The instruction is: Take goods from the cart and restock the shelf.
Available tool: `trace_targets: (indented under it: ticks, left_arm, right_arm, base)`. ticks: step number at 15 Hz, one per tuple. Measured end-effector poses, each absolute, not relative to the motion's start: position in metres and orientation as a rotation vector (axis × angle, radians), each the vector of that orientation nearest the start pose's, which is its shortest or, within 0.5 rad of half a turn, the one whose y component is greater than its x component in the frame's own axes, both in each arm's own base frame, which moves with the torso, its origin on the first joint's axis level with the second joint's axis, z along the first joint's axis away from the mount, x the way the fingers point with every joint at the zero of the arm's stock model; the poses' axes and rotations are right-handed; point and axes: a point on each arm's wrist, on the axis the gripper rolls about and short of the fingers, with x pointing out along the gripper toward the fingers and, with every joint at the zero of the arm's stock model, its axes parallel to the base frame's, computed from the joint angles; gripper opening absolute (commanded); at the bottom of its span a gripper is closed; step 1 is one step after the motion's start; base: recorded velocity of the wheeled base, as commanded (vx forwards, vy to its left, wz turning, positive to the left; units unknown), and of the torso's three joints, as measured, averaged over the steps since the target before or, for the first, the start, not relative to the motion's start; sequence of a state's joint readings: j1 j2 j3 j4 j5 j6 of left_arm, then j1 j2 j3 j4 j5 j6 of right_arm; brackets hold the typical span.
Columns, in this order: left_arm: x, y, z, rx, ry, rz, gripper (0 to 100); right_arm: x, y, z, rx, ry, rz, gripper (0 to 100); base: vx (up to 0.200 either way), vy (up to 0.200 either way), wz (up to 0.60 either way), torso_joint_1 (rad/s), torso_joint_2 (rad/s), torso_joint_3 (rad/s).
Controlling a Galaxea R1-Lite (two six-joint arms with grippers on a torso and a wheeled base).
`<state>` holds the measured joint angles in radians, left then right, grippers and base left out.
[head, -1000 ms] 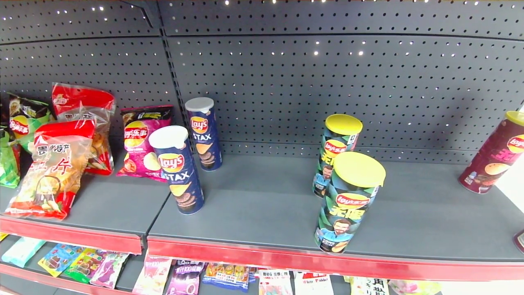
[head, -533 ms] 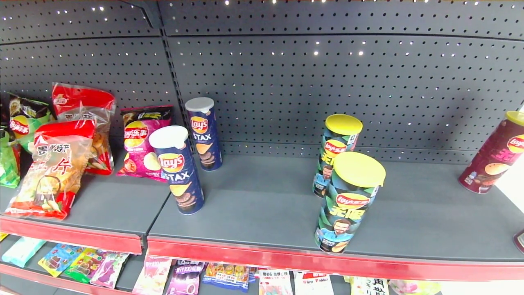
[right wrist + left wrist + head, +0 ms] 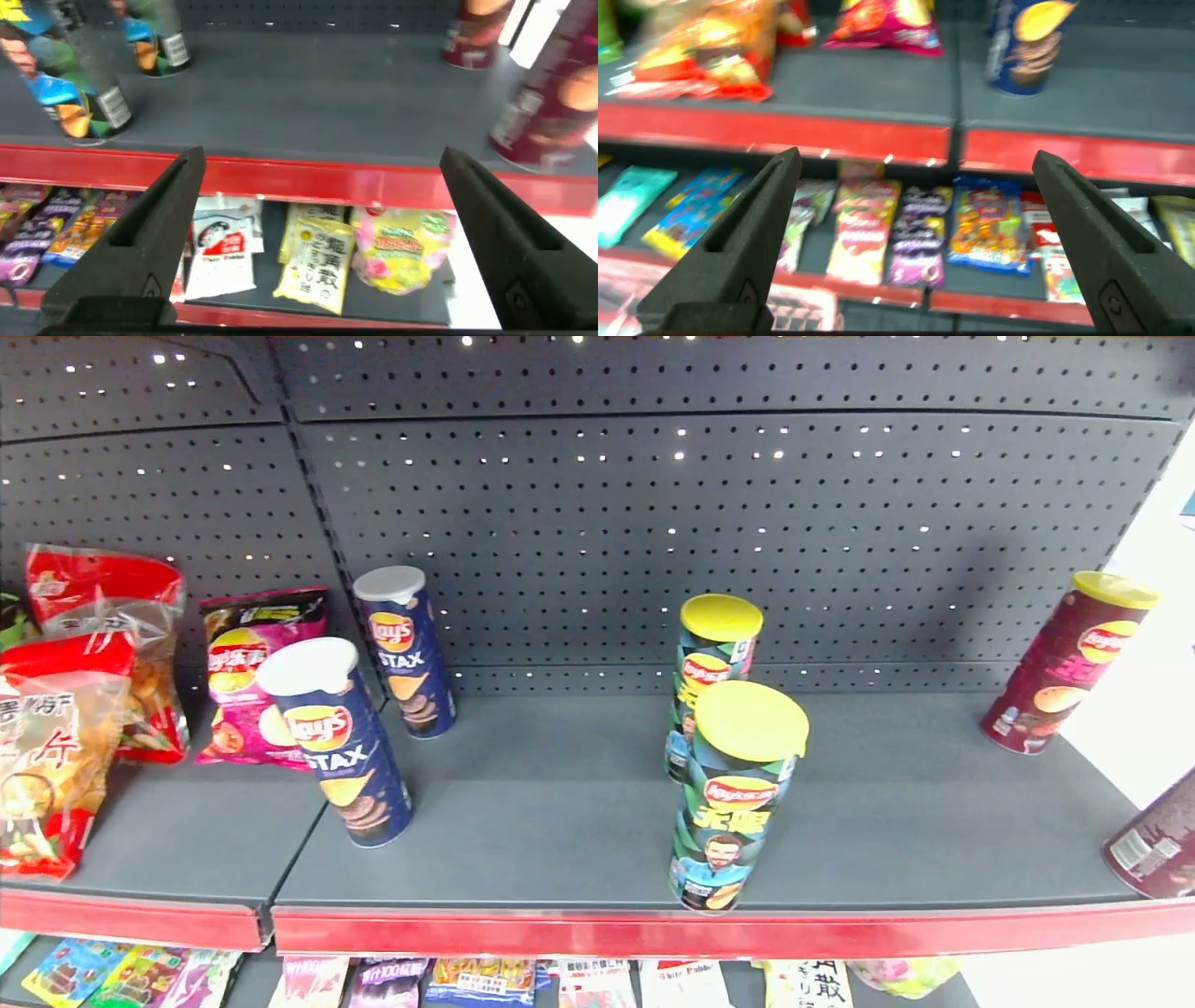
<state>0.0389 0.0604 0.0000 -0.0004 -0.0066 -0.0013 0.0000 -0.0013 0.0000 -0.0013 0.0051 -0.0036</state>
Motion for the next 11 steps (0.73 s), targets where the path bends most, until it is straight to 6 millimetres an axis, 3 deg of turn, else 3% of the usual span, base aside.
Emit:
trace_targets:
  ticks: [11]
  left_arm:
    - [-0.0182,-0.0008,0.0768,-0.003,0.06,0.033,100]
  right_arm:
    - [-0.0229,0.0001,0.0756,-0.006,-0.003,0.004,100]
  base:
    - [0.0,0.0,0.0,0.0,0.0,0.0]
